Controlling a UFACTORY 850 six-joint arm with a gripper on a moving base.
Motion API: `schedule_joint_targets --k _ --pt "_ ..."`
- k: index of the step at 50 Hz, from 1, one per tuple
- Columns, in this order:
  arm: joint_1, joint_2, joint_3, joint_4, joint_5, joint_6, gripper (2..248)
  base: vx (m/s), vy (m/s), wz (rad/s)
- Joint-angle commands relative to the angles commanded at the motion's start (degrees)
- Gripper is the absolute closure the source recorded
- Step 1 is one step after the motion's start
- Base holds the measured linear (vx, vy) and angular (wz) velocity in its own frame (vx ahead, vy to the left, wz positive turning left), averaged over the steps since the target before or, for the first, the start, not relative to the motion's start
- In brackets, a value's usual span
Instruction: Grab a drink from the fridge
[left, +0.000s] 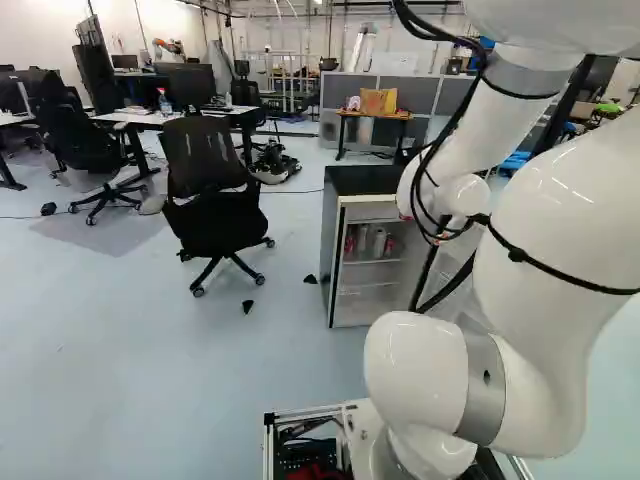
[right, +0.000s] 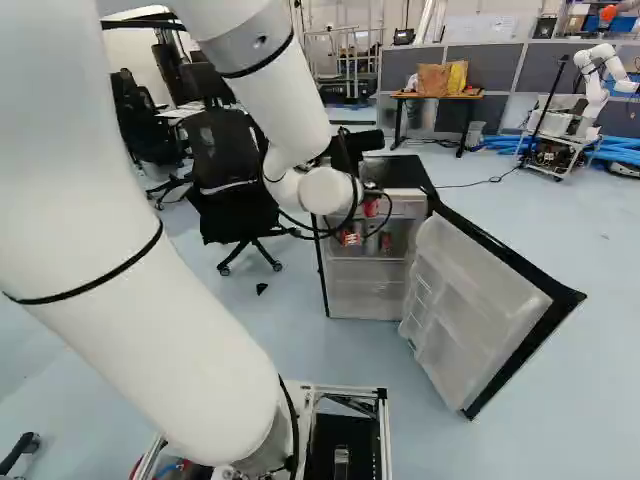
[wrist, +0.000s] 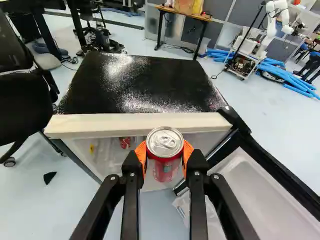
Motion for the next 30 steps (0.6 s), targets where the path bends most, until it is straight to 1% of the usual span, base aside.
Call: schedule_joint_targets --k 13,30 --pt "0.87 -0.85 -2.76 1.42 -1.32 0.0 157 0.0 0.0 0.0" --pt "1.94 -2.12 -6.46 4.07 -3.05 0.0 157 0.0 0.0 0.0"
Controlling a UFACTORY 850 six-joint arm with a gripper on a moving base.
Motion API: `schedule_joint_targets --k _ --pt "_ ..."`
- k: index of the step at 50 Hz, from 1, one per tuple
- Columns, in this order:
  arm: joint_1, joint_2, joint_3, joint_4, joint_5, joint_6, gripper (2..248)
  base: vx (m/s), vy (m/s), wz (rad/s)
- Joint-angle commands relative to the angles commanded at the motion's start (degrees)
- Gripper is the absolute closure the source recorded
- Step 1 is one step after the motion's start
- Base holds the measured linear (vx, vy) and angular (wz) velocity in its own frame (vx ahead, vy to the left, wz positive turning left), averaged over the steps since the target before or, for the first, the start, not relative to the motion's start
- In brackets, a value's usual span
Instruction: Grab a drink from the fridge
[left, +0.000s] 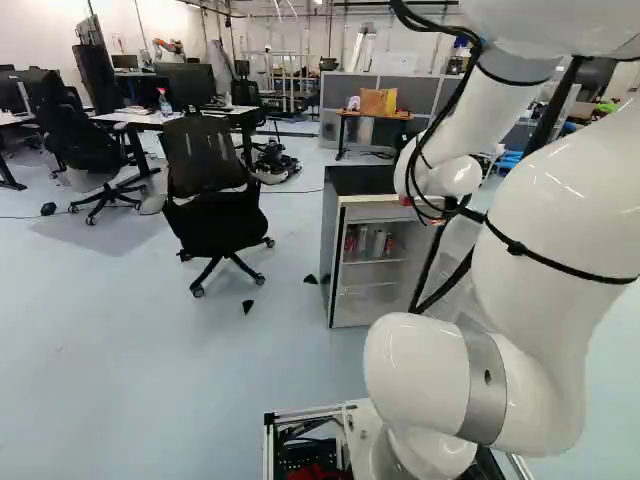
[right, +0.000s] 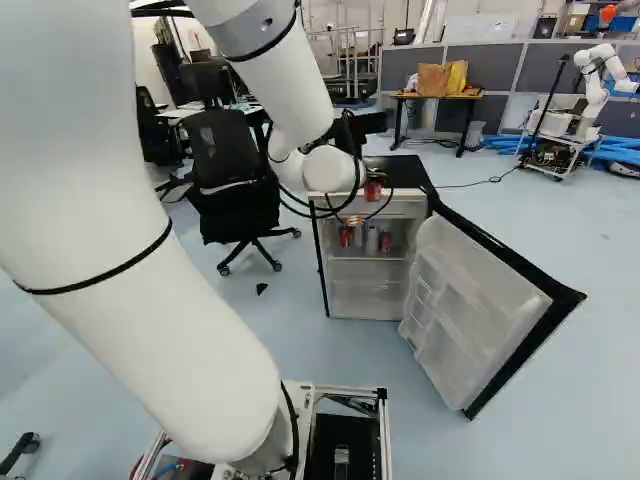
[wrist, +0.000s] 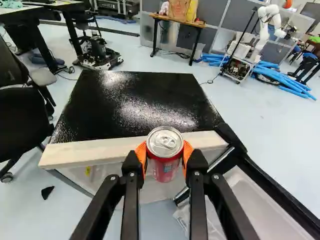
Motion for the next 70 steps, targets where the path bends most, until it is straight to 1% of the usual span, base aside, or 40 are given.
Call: schedule_joint_targets --k 18,43,70 --pt "1.56 -1.21 -3.75 2.93 -1.83 0.0 157 0.0 0.0 0.0" --pt "4.09 -6.05 -8.92 6.63 -4.64 0.0 157 0.0 0.0 0.0" --pt "6.31 -11.59 -15.13 10.32 -8.29 0.0 157 0.0 0.0 0.0"
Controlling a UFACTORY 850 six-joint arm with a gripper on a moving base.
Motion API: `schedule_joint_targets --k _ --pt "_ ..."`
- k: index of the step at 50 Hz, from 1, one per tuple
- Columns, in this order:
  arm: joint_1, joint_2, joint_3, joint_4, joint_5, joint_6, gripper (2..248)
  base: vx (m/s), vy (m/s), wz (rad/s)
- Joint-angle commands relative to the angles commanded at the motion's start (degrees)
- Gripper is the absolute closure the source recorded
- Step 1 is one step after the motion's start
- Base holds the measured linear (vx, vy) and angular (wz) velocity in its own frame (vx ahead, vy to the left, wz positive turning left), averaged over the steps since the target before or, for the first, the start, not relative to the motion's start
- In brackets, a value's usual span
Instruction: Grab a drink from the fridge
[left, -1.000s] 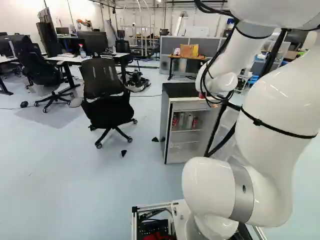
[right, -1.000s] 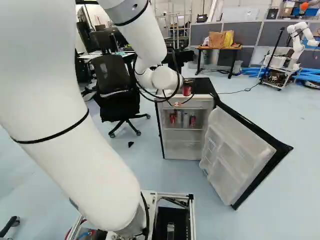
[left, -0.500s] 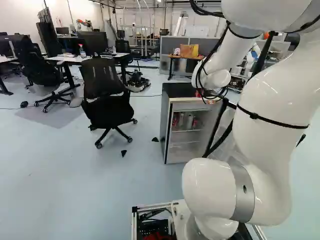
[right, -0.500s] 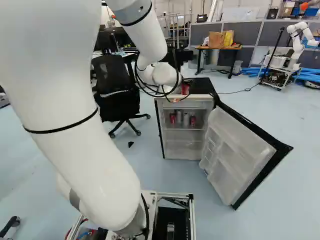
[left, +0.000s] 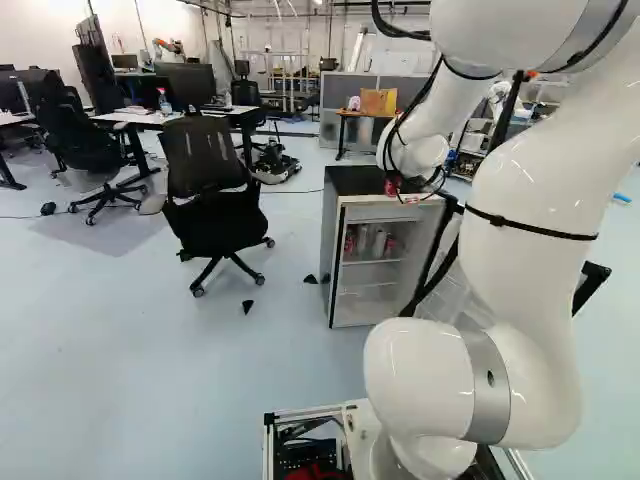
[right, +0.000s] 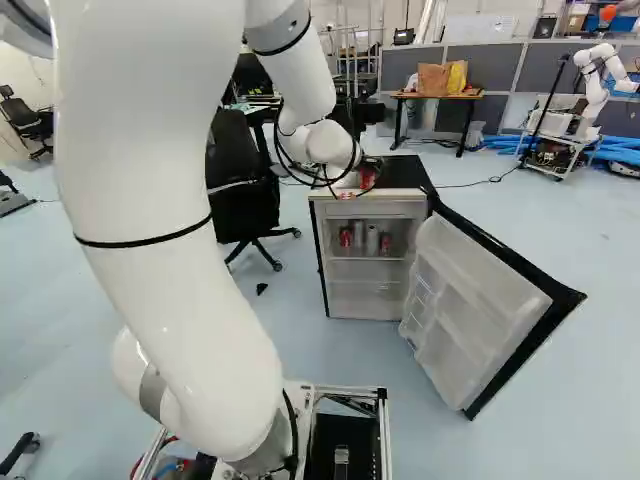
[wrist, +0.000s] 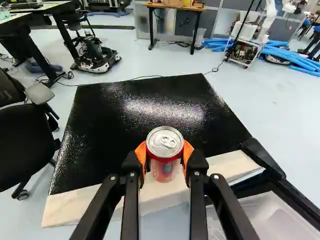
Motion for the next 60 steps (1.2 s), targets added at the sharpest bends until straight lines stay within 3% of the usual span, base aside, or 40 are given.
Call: schedule_joint_targets --k 22,23,27,28,32,33,38,39,43,44,60 --pt "0.6 -1.83 -2.13 0.0 0.0 0.0 157 0.0 0.0 0.0" --pt "0.6 -1.83 -2.13 0.0 0.0 0.0 141 0.0 0.0 0.0" --pt "0.6 -1.83 -2.13 0.0 0.0 0.0 141 0.0 0.0 0.0" --pt "0.6 -1.83 -2.13 0.0 0.0 0.0 107 0.0 0.0 0.0" --pt "0.6 -1.83 -2.13 0.0 0.0 0.0 107 0.0 0.0 0.0" --pt "0.6 -1.83 -2.13 0.0 0.0 0.0 73 0.0 0.0 0.0" --pt "0.58 -1.72 -1.99 0.0 0.0 0.0 73 0.0 0.0 0.0" --pt "0.56 -1.64 -1.9 0.0 0.0 0.0 36 0.0 0.0 0.0" --pt "0.46 -1.1 -1.27 0.0 0.0 0.0 36 0.0 0.0 0.0" --pt "0.43 -0.91 -1.05 0.0 0.0 0.0 4 0.0 0.0 0.0" --pt "-0.34 2.99 3.4 0.0 0.0 0.0 3 0.0 0.0 0.0"
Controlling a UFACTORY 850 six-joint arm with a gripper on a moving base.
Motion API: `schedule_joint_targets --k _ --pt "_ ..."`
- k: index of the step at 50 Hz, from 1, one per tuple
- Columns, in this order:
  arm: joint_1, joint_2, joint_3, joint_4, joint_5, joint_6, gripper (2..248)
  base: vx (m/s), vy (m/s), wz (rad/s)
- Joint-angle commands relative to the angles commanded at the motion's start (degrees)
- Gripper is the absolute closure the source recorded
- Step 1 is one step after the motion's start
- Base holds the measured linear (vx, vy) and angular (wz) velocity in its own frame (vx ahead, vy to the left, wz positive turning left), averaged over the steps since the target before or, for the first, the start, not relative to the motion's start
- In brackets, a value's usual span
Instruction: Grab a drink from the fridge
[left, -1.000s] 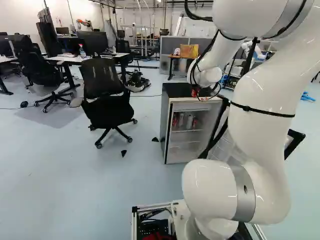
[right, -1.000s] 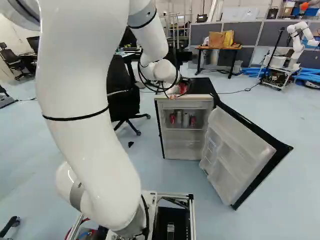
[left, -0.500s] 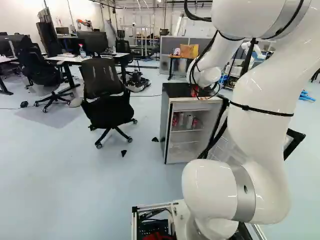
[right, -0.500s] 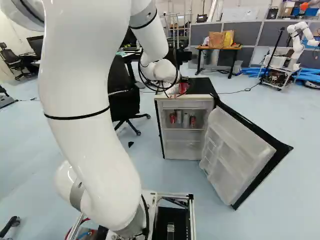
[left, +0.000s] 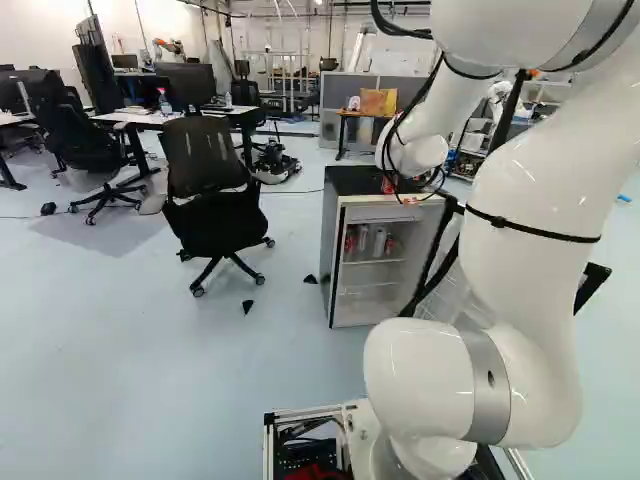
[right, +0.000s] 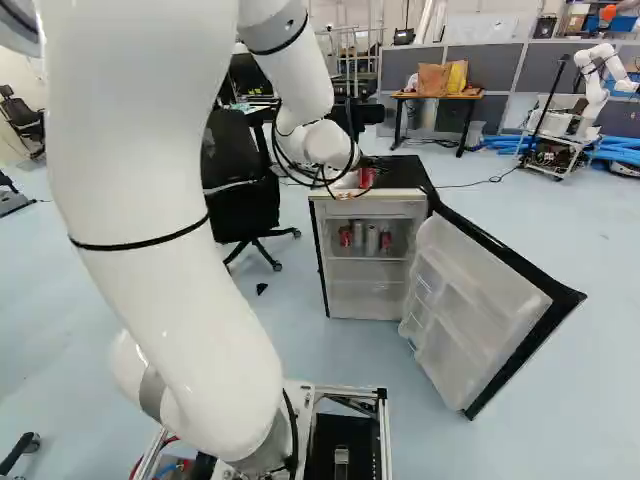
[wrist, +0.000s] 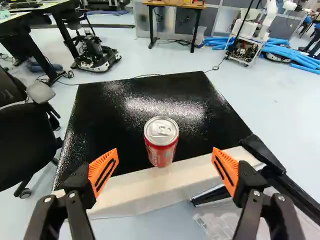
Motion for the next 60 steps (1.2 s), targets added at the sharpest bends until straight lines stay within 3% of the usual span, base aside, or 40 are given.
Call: schedule_joint_targets --k 35,60 --pt "-5.35 5.14 5.21 0.0 -0.28 0.0 3 0.0 0.0 0.0" --pt "-10.03 7.47 4.35 0.0 -6.51 0.0 3 0.0 0.0 0.0"
